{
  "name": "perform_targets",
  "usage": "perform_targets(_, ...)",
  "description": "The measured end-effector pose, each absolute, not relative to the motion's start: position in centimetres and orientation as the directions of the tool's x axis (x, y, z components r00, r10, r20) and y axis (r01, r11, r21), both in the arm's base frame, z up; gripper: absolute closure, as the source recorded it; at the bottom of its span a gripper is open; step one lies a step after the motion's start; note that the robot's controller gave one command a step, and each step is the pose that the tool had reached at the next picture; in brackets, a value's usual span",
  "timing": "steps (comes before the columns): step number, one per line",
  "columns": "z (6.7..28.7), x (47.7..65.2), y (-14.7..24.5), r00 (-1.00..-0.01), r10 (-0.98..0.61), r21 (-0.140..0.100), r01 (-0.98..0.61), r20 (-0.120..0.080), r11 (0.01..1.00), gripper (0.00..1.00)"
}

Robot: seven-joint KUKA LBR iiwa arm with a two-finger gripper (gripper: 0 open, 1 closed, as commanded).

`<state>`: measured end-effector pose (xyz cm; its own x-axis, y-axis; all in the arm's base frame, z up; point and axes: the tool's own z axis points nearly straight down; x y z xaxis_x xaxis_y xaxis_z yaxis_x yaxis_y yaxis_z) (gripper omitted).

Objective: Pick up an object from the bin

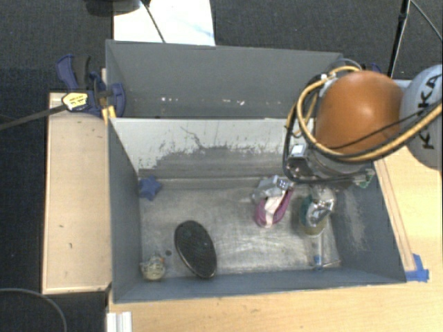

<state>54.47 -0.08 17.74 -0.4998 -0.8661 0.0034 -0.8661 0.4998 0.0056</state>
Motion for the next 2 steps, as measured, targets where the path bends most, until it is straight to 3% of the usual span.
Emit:
perform_targets(1, 7.67, 58.73, -4.07, -0.489, -0.872, 0.001, -0.873, -0.004, 0.489, 0.00)
perform_targets(2, 7.94, 58.66, -4.09, -0.489, -0.872, 0.001, -0.872, -0.002, 0.489, 1.00)
